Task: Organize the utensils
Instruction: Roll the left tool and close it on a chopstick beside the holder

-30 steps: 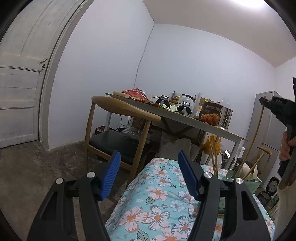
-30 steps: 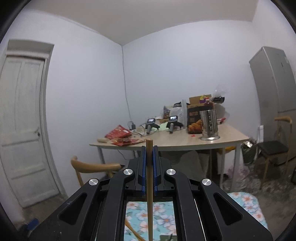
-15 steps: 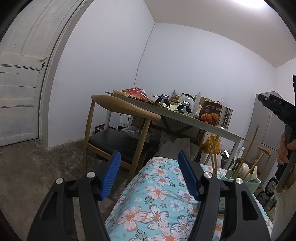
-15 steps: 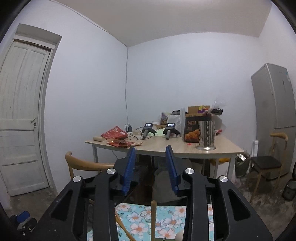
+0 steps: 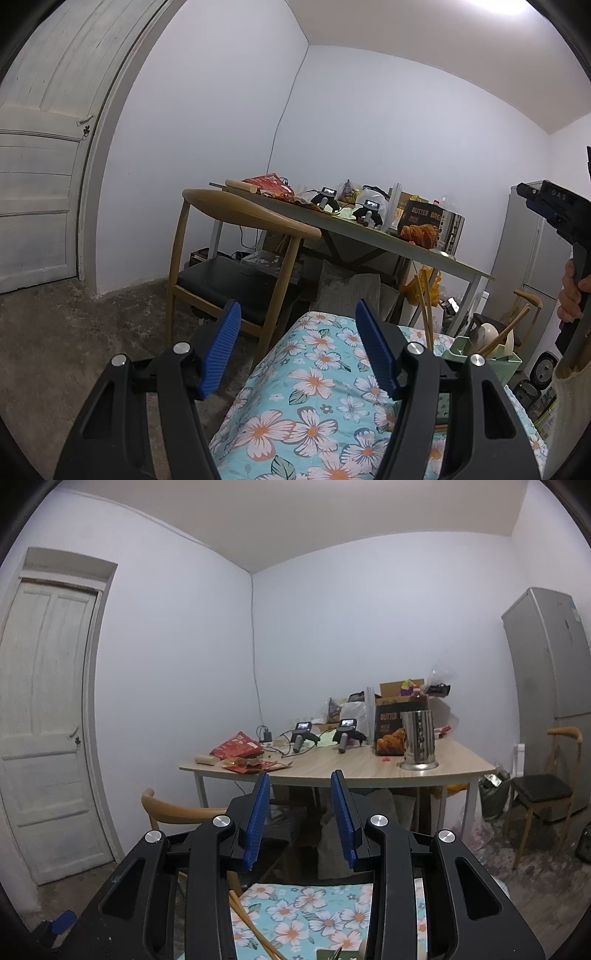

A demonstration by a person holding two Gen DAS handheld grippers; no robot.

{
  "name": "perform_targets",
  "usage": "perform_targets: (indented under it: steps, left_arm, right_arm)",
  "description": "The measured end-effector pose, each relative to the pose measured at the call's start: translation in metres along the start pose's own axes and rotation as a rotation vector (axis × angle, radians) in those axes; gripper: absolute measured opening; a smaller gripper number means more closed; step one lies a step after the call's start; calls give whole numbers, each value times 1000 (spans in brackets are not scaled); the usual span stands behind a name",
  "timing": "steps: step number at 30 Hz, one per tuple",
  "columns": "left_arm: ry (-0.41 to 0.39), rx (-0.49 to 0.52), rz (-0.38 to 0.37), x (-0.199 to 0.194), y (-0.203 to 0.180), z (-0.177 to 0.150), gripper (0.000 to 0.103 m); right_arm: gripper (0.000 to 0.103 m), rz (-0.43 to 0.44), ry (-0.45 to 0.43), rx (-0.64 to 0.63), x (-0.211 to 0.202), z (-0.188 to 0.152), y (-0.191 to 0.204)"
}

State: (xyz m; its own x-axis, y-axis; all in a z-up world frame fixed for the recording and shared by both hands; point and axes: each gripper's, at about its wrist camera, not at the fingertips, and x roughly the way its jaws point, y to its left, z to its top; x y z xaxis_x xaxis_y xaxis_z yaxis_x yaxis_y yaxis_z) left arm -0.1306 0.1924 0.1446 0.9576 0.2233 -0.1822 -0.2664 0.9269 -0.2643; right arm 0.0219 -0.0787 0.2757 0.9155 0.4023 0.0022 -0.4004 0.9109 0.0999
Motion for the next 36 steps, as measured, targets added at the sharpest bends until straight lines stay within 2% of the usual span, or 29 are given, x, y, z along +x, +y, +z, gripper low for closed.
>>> perform_targets:
  steps: [4, 5, 7, 9, 12, 15, 16, 18, 20, 23, 24, 26, 29, 33, 35, 36]
  left_arm:
    - [1, -4, -16, 0, -1, 0, 62]
    - [3, -15, -43, -1, 0, 0, 62]
    - [21, -23, -79, 1, 1, -1, 62]
    - [72, -57, -122, 8, 4, -5, 62]
    - [275, -216, -292, 41, 11, -20, 62]
    - [475, -348, -438, 73, 10, -41, 62]
    - [544, -426, -484, 84, 10, -53, 62]
    - [627, -494, -512, 95, 10, -68, 62]
    - [698, -546, -516, 103, 11, -83, 61]
    - [775, -602, -533, 106, 15, -101, 61]
    - [804, -613, -552, 106, 14, -107, 61]
    - [820, -653, -577, 104, 12, -115, 61]
    - [811, -669, -544, 106, 9, -119, 60]
    - [874, -791, -607, 130, -10, -136, 55]
    - [900, -815, -589, 138, -19, -143, 52]
    - [914, -809, -545, 144, -25, -148, 48]
  right_arm:
    - [34, 44, 37, 33, -8, -2, -9]
    - [34, 56, 51, 42, -12, -4, -12]
    - [35, 28, 66, 45, -28, -15, -24]
    - [39, -36, 55, 25, -49, -30, -39]
    - [46, -113, 59, 49, -81, -59, -70]
    - [49, -182, 181, 165, -87, -90, -100]
    - [48, -192, 224, 219, -86, -103, -111]
    - [48, -193, 280, 296, -85, -123, -127]
    - [49, -204, 314, 287, -82, -137, -133]
    - [49, -214, 345, 83, -80, -162, -125]
    - [49, -220, 356, 55, -81, -166, -126]
    - [50, -267, 395, 51, -81, -180, -134]
    - [50, -291, 448, 108, -76, -192, -154]
    - [50, -366, 485, 104, -67, -200, -167]
    - [50, -368, 499, 105, -66, -203, -169]
    - [50, -363, 502, 106, -66, -204, -169]
